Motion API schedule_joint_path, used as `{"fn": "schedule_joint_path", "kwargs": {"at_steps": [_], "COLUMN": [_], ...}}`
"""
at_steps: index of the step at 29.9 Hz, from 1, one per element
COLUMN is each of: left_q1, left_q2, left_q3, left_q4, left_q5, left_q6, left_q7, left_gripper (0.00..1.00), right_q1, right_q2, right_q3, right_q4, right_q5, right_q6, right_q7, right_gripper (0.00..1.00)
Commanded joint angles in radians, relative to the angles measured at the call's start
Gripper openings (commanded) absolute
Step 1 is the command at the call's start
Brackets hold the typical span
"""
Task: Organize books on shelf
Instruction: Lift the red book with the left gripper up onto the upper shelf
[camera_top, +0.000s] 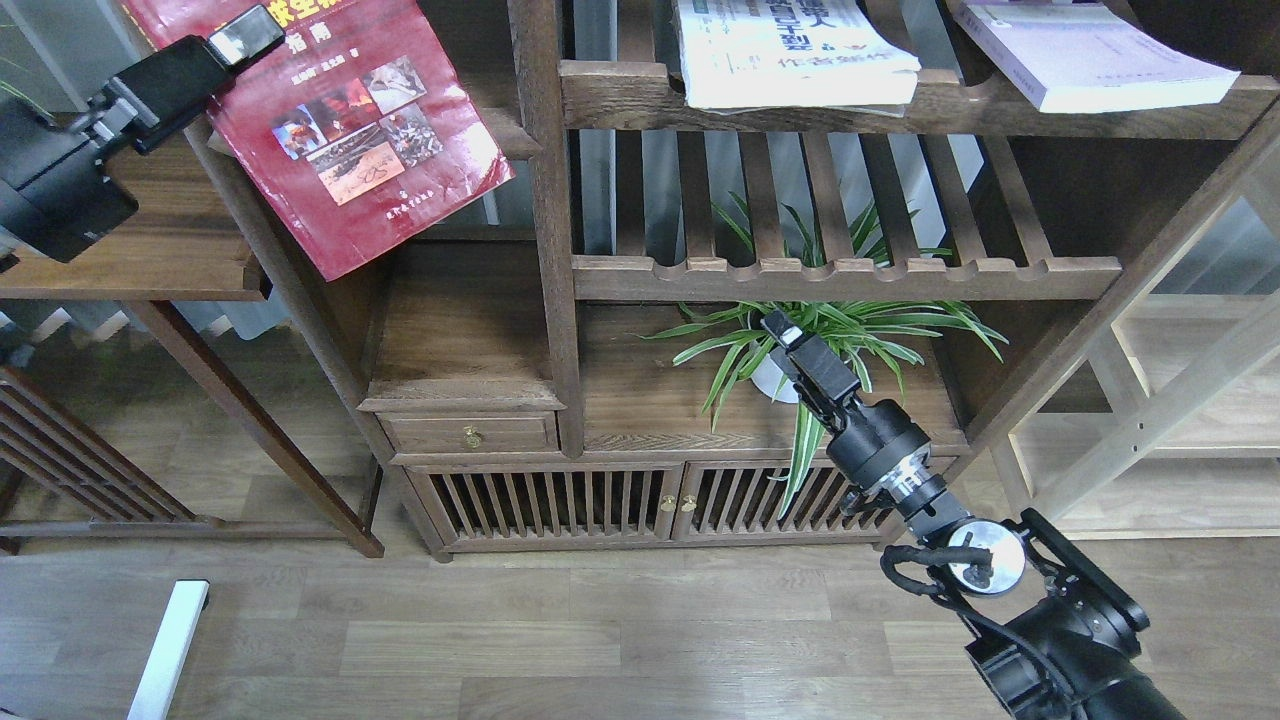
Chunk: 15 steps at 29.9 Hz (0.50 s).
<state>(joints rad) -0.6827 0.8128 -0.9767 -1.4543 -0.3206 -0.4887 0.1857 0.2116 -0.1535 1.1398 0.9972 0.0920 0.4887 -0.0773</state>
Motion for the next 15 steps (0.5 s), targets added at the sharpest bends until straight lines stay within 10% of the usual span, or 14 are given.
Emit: {"fn": "schedule_joint_path", "kwargs": {"at_steps": [1,15], "left_q1": [0.000,0.000], "left_q2": [0.002,0.028], "left_q3": [-0.014,-0.060], "left_q4": [0.005,0.014], "left_q5": [0.001,0.001], "left_q6": [0.000,0.000], "left_q7": [0.000,0.000], "left_gripper": [0.00,0.00], "right_q1": [0.000,0.005], "right_q2": [0.000,0.005], "right_q3": [0.000,-0.003], "right_q4": [0.000,-0.003], "right_q5": [0.000,0.000], "right_q6": [0.000,0.000], "right_q7": [0.001,-0.001], "right_gripper": [0.95,0.95]}}
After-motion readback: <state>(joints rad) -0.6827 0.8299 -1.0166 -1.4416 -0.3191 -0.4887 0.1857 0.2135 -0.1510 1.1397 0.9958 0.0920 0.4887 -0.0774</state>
